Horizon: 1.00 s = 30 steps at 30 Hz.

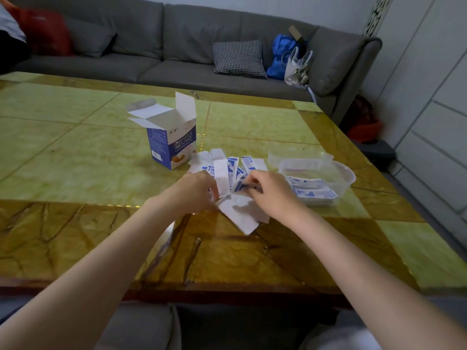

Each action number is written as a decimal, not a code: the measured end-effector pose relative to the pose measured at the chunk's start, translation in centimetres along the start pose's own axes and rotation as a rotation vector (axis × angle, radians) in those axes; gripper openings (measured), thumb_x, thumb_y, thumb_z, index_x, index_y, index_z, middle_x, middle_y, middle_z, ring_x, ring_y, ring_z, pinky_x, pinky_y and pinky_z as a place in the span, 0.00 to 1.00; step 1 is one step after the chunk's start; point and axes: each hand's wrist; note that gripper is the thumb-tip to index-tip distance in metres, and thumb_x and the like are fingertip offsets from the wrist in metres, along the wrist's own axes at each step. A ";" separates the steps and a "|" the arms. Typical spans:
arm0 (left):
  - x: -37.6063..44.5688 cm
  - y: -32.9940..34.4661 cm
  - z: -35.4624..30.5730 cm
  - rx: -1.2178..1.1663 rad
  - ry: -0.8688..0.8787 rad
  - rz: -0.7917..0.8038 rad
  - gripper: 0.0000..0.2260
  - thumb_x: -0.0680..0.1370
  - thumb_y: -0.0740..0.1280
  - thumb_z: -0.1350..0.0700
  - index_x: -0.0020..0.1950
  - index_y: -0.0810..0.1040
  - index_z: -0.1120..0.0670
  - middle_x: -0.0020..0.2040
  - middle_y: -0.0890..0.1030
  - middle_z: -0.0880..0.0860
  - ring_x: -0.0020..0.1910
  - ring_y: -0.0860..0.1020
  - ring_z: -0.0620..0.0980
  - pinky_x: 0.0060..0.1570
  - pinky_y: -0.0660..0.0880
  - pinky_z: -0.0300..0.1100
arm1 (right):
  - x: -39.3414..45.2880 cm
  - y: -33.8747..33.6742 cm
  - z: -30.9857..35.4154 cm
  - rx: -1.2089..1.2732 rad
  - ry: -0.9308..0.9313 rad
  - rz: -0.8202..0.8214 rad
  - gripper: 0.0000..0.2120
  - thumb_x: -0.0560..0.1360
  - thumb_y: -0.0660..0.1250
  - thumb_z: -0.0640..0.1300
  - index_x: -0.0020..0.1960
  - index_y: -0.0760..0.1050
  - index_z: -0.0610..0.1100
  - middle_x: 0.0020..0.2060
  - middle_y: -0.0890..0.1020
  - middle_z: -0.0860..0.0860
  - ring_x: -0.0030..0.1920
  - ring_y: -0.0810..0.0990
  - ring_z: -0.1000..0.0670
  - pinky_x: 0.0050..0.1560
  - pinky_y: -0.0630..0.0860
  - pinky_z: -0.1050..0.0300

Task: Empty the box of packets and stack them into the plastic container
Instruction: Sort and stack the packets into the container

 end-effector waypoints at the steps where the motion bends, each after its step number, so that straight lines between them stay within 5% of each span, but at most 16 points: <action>1: -0.1 -0.2 0.0 -0.032 -0.011 0.009 0.11 0.73 0.69 0.54 0.54 0.78 0.53 0.55 0.74 0.50 0.51 0.71 0.47 0.49 0.67 0.37 | 0.0 -0.3 0.1 0.059 0.016 -0.047 0.06 0.76 0.62 0.37 0.50 0.77 0.38 0.47 0.80 0.47 0.44 0.78 0.49 0.47 0.77 0.54; 3: 0.0 -0.6 0.0 -0.103 -0.069 -0.048 0.12 0.74 0.67 0.52 0.55 0.77 0.56 0.52 0.75 0.51 0.49 0.72 0.47 0.46 0.68 0.37 | 0.0 -0.7 0.4 0.152 0.053 -0.140 0.05 0.76 0.63 0.37 0.49 0.77 0.38 0.43 0.80 0.47 0.39 0.79 0.48 0.41 0.80 0.51; 7: 1.6 -0.6 -0.3 -0.211 -0.207 -0.377 0.17 0.76 0.64 0.49 0.59 0.72 0.59 0.60 0.75 0.57 0.57 0.74 0.55 0.55 0.72 0.46 | -0.3 -0.9 0.8 0.286 0.099 -0.132 0.05 0.76 0.64 0.38 0.49 0.78 0.39 0.42 0.81 0.45 0.29 0.76 0.54 0.25 0.74 0.67; 12: 3.5 1.4 -0.7 0.092 -0.120 -0.178 0.23 0.75 0.62 0.42 0.69 0.63 0.44 0.74 0.59 0.52 0.70 0.57 0.62 0.66 0.61 0.59 | -1.2 -1.3 0.9 0.077 -0.073 0.184 0.08 0.74 0.66 0.37 0.52 0.80 0.40 0.54 0.79 0.48 0.50 0.78 0.50 0.54 0.75 0.57; 16: 4.1 2.3 -0.1 0.196 -0.004 -0.067 0.17 0.77 0.59 0.45 0.67 0.69 0.42 0.71 0.66 0.50 0.68 0.66 0.57 0.67 0.63 0.51 | -2.0 -0.7 0.8 0.022 -0.179 0.451 0.11 0.74 0.66 0.37 0.56 0.80 0.41 0.57 0.79 0.51 0.52 0.77 0.52 0.55 0.72 0.61; 20: 2.9 0.8 0.6 -0.008 0.100 -0.105 0.11 0.74 0.67 0.55 0.56 0.79 0.53 0.65 0.74 0.52 0.61 0.74 0.51 0.61 0.67 0.41 | -1.6 -1.2 -0.7 -0.082 -0.122 0.355 0.12 0.75 0.63 0.36 0.55 0.79 0.45 0.56 0.80 0.51 0.56 0.77 0.52 0.59 0.73 0.54; 24: 2.0 0.8 1.7 -0.085 0.020 -0.182 0.10 0.71 0.71 0.55 0.50 0.78 0.55 0.65 0.71 0.53 0.63 0.71 0.51 0.62 0.66 0.40 | -1.8 -1.2 -1.0 -0.113 -0.127 0.228 0.11 0.75 0.62 0.36 0.53 0.80 0.44 0.53 0.80 0.50 0.55 0.76 0.51 0.58 0.72 0.56; 28: 1.8 0.7 1.1 -0.181 -0.051 -0.128 0.26 0.71 0.72 0.58 0.65 0.66 0.51 0.63 0.73 0.55 0.59 0.73 0.52 0.50 0.72 0.40 | -1.6 -1.3 0.4 0.326 0.052 0.039 0.07 0.76 0.64 0.37 0.51 0.79 0.41 0.43 0.76 0.53 0.38 0.77 0.54 0.40 0.76 0.67; 30: 1.8 0.6 0.7 -0.261 -0.062 -0.151 0.29 0.71 0.71 0.61 0.68 0.62 0.50 0.61 0.74 0.55 0.54 0.74 0.51 0.44 0.73 0.39 | -1.5 -1.4 0.8 0.657 0.241 -0.008 0.04 0.75 0.65 0.36 0.47 0.77 0.41 0.41 0.78 0.49 0.32 0.77 0.54 0.33 0.78 0.64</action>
Point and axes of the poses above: each hand's wrist, its own x-axis towards the middle knuckle, its own y-axis out of the palm, z = x × y
